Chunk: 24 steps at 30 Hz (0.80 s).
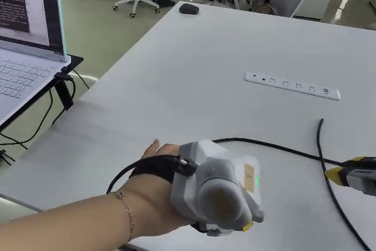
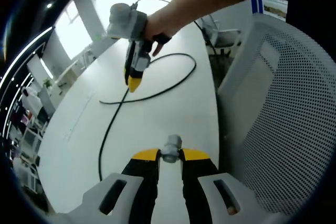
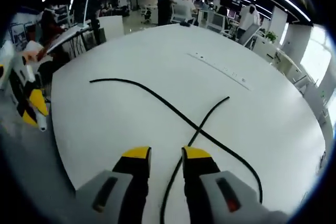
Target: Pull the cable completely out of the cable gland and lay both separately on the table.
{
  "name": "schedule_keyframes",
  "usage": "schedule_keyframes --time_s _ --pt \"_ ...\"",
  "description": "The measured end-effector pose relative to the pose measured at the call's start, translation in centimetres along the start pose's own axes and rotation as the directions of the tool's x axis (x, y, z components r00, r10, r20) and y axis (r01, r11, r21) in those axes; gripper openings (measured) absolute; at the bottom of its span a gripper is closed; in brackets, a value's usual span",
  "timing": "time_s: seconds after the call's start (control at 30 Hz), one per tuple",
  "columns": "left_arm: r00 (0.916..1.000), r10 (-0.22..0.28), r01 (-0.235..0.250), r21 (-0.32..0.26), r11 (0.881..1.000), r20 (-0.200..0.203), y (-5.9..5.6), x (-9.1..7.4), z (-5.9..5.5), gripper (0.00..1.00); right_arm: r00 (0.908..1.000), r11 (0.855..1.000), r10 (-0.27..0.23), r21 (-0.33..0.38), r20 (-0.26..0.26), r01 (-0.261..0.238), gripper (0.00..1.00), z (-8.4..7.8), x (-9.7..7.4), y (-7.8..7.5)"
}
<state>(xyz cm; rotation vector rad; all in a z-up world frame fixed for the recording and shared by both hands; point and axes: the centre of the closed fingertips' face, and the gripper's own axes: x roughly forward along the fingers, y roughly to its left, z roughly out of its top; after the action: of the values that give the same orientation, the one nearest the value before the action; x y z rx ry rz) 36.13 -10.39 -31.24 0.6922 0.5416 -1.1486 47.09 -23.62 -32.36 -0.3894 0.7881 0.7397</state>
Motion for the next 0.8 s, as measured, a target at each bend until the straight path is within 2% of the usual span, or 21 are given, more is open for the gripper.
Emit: schedule_keyframes --time_s 0.07,0.13,0.2,0.23,0.3,0.4,0.47,0.5,0.53,0.63,0.67,0.73,0.8 --pt "0.9993 -0.027 0.028 -0.029 0.999 0.025 0.2 0.8 0.2 0.17 0.9998 1.000 -0.008 -0.023 0.020 0.009 0.23 -0.2 -2.3 1.3" --pt "0.9986 -0.040 0.042 -0.059 0.997 0.034 0.6 1.8 0.1 0.17 0.9993 0.999 -0.020 -0.033 0.030 0.021 0.23 -0.4 -4.4 2.2" --pt "0.9974 -0.055 0.059 -0.096 0.994 0.047 1.0 2.8 -0.1 0.17 0.9985 0.999 -0.029 -0.026 0.045 0.031 0.23 -0.6 -5.9 2.7" --pt "0.9972 -0.056 0.060 -0.093 0.994 0.049 1.2 3.3 -0.3 0.17 0.9981 0.999 -0.034 -0.019 0.052 0.035 0.23 -0.7 -6.4 2.8" --pt "0.9974 -0.067 0.069 -0.064 0.996 0.026 1.4 4.4 -1.0 0.17 0.9964 0.999 -0.053 0.002 0.066 0.053 0.23 -1.1 -8.0 3.1" --pt "0.9958 -0.091 0.092 -0.087 0.992 0.014 1.4 5.7 -2.0 0.17 0.9911 0.995 -0.101 0.036 0.087 0.098 0.23 -1.8 -10.5 3.4" --pt "0.9959 -0.090 0.090 -0.054 0.995 -0.003 1.5 6.3 -2.9 0.17 0.9858 0.990 -0.134 0.047 0.102 0.130 0.22 -2.4 -11.7 3.1" --pt "0.9958 -0.091 0.091 -0.053 0.994 -0.007 1.5 6.6 -3.2 0.17 0.9835 0.988 -0.147 0.050 0.105 0.143 0.22 -2.8 -12.0 3.2" --pt "0.9956 -0.093 0.092 -0.060 0.994 -0.010 1.6 6.9 -3.5 0.17 0.9834 0.987 -0.158 0.056 0.088 0.154 0.21 -4.0 -12.3 3.1" --pt "0.9951 -0.098 0.095 -0.115 0.989 -0.016 1.7 7.5 -4.8 0.17 0.9852 0.982 -0.168 0.098 0.035 0.164 0.20 -6.6 -12.8 3.5" --pt "0.9938 -0.108 0.104 -0.135 0.985 -0.026 1.7 7.7 -5.5 0.17 0.9848 0.980 -0.171 0.104 0.031 0.167 0.20 -7.1 -13.0 3.7" --pt "0.9928 -0.117 0.113 -0.133 0.985 -0.026 1.6 7.7 -6.1 0.17 0.9839 0.977 -0.177 0.124 0.023 0.173 0.21 -7.8 -13.3 4.0" --pt "0.9895 -0.137 0.129 -0.144 0.981 -0.045 1.4 7.6 -6.8 0.17 0.9835 0.975 -0.180 0.139 0.021 0.175 0.21 -8.1 -13.5 4.2"
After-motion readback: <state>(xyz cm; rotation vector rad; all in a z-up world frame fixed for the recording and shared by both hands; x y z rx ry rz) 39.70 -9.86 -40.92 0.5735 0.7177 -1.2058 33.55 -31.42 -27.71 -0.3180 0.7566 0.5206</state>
